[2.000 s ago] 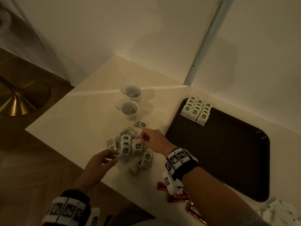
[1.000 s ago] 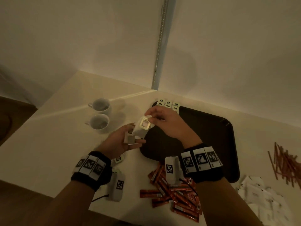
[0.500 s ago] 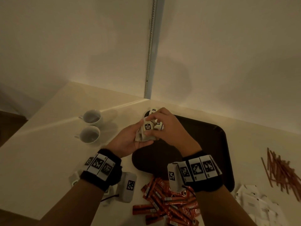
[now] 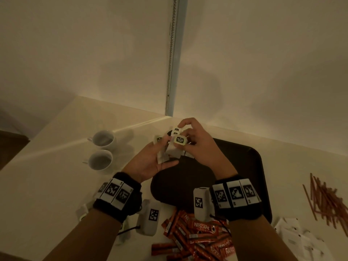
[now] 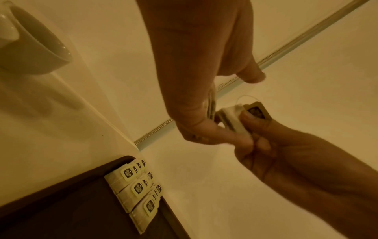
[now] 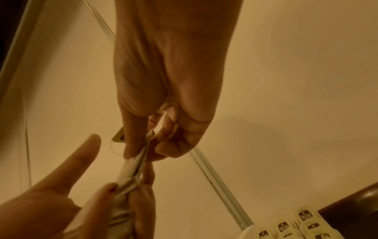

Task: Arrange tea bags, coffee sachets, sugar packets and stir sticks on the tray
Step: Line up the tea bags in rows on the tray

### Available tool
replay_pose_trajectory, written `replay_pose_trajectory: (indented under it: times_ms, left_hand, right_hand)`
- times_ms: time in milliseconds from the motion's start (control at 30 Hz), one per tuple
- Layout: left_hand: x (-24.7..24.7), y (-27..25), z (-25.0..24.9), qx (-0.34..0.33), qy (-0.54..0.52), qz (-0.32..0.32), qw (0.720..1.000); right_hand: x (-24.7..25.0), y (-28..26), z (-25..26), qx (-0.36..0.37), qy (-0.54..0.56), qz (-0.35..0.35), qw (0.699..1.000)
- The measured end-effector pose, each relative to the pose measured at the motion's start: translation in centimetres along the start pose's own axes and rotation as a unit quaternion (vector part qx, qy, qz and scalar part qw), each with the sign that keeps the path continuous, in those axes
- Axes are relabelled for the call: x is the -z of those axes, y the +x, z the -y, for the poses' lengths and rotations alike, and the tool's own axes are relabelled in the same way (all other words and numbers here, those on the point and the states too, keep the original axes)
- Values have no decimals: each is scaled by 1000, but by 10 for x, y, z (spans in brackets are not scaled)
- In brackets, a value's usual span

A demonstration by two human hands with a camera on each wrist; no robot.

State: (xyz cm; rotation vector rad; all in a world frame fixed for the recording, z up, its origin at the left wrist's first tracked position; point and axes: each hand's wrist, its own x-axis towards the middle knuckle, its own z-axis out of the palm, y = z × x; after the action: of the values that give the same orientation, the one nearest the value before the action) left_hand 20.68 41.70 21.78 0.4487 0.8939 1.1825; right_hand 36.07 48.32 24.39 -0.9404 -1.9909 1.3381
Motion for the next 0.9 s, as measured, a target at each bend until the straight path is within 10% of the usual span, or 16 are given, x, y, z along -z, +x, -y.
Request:
replay_pose_trajectory:
  times_ms: [900]
  left_hand:
    - [-30,-6,-4,-170,21,-10,985]
  right_hand:
    - [26,37,91,88,-167,-24,982]
